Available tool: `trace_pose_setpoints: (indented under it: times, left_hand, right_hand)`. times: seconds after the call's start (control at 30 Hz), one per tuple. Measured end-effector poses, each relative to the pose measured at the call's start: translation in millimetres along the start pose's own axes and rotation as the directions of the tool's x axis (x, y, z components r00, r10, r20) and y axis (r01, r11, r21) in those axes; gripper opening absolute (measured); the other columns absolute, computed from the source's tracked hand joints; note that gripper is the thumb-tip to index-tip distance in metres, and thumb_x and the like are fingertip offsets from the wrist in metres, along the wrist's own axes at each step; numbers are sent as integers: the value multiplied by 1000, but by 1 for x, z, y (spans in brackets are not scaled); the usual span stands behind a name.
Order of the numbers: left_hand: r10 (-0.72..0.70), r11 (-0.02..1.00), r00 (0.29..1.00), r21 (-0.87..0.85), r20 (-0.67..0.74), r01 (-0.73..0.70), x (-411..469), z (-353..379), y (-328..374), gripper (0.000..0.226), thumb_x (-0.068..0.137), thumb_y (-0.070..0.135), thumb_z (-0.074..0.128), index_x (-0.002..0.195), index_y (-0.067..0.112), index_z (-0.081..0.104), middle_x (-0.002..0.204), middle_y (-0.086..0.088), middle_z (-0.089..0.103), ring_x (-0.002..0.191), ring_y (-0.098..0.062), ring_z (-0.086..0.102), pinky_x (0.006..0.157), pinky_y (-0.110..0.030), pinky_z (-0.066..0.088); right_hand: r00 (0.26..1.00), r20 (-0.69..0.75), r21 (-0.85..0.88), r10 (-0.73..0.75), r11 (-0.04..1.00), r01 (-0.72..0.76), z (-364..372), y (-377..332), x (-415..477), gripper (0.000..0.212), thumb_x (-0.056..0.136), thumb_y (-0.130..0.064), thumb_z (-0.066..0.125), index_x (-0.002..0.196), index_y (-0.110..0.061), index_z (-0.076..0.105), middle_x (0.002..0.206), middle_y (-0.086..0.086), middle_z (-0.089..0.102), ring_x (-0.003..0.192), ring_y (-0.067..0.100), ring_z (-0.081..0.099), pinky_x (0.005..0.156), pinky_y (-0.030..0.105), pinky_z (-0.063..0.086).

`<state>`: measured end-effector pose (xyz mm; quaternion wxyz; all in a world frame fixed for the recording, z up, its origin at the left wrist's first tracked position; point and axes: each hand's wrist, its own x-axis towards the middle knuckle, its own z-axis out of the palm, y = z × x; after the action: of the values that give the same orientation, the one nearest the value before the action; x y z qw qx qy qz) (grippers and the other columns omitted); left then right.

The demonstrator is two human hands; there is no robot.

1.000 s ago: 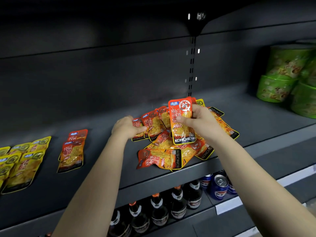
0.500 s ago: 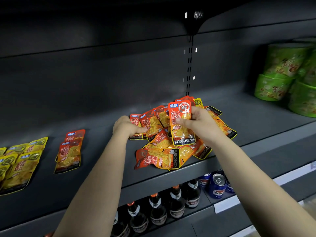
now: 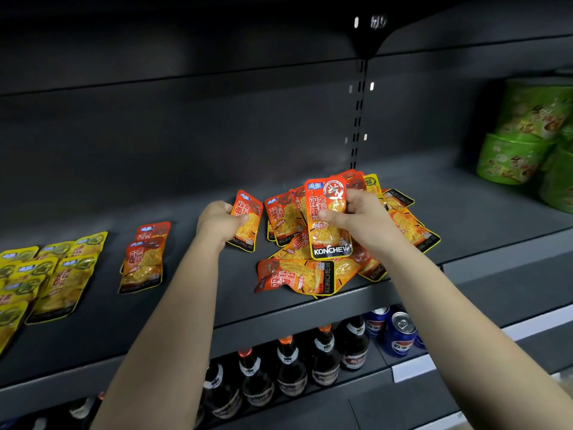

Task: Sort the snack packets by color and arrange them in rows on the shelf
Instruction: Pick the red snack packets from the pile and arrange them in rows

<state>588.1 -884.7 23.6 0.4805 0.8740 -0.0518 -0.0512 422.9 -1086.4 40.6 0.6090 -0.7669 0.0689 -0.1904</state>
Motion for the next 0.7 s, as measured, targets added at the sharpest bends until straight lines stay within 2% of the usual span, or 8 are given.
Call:
trace_pose_setpoints:
  times: [0.07, 0.17, 0.27, 0.37, 0.47, 0.53, 0.6, 0.7]
  left_hand:
    - [31, 998, 1000, 49, 2, -31, -4, -11, -6, 21, 80, 19, 76, 80, 20, 55, 95, -11, 71, 87, -29, 69, 87, -49, 55]
    - [95, 988, 995, 126, -11, -93, -20, -33, -11, 21, 79, 22, 76, 82, 22, 55, 94, -7, 71, 86, -28, 69, 83, -49, 56]
    - [168, 961, 985, 233, -51, -151, -49, -58, -9, 19, 82, 24, 73, 92, 19, 58, 99, -3, 70, 90, -24, 67, 85, -45, 54]
    - [215, 932, 973, 314, -82, -180, -72, -83, -10, 19, 85, 24, 70, 99, 17, 59, 100, -2, 67, 93, -24, 64, 84, -41, 52]
    - [261, 903, 959, 379, -112, -202, -89, -110, -17, 14, 84, 24, 68, 93, 21, 58, 94, 2, 66, 92, -22, 62, 81, -39, 50]
    - [290, 873, 948, 441, -131, -207, -97, -127, -24, 14, 85, 25, 68, 94, 22, 58, 98, 1, 66, 97, -23, 61, 81, -37, 48]
    - [301, 855, 943, 478, -141, -202, -102, -144, -34, 18, 86, 25, 68, 100, 20, 58, 105, -2, 67, 102, -24, 61, 83, -37, 47]
    - [312, 826, 938, 531, -149, -191, -106, -169, -52, 20, 87, 26, 68, 101, 21, 56, 108, -4, 68, 103, -27, 61, 88, -42, 47]
  right_hand:
    - [1000, 27, 12, 8, 1000, -9, 8, -3, 0, 27, 84, -10, 73, 108, -2, 66, 102, 8, 75, 91, 20, 72, 80, 34, 58]
    - [998, 60, 2, 22, 1000, -22, 21, -7, 2, 24, 84, -9, 73, 107, -5, 67, 99, 6, 75, 90, 21, 73, 83, 40, 59]
    - [992, 114, -105, 57, 993, -45, 35, -13, 5, 17, 84, -14, 74, 100, -14, 68, 93, 2, 76, 86, 19, 73, 80, 42, 58]
    - [985, 161, -197, 62, 980, -29, 53, -24, 7, 14, 84, -19, 74, 97, -17, 67, 88, -2, 75, 77, 10, 71, 69, 28, 57]
    - [982, 182, -212, 41, 977, -1, 74, -37, 6, 12, 84, -15, 73, 93, -17, 67, 77, -6, 71, 59, 0, 64, 55, 16, 45]
    - [977, 208, -244, 40, 970, 12, 89, -45, 5, 12, 84, -10, 71, 95, -12, 66, 76, -1, 69, 50, -1, 59, 48, 13, 40]
    - [970, 239, -311, 50, 950, 28, 106, -51, 3, 12, 83, -7, 69, 94, -10, 65, 76, 3, 67, 51, 2, 58, 49, 16, 41]
    - [960, 275, -402, 54, 914, 63, 131, -59, 1, 11, 81, -5, 66, 91, -8, 64, 76, 8, 66, 65, 16, 63, 61, 31, 49]
